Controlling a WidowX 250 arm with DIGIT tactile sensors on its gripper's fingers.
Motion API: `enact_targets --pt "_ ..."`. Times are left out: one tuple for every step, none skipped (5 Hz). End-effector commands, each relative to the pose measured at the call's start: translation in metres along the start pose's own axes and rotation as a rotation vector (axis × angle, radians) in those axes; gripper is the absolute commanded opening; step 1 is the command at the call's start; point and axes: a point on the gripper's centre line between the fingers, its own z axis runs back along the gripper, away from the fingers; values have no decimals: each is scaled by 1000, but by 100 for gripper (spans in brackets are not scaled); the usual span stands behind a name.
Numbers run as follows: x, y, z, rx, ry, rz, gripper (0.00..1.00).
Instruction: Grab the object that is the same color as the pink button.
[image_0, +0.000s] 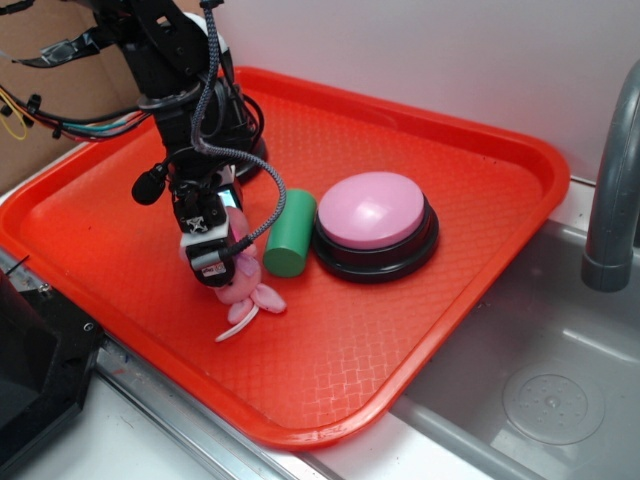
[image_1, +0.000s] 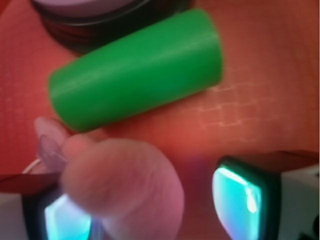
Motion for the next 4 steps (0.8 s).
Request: enact_targets --pt "6 -9 -8 42 -3 -21 0" --pt "6 -9 -10 44 4 -14 0" --pt "9 -11 -4 73 -6 -8 0" --pt "15 3 48 189 56 218 0"
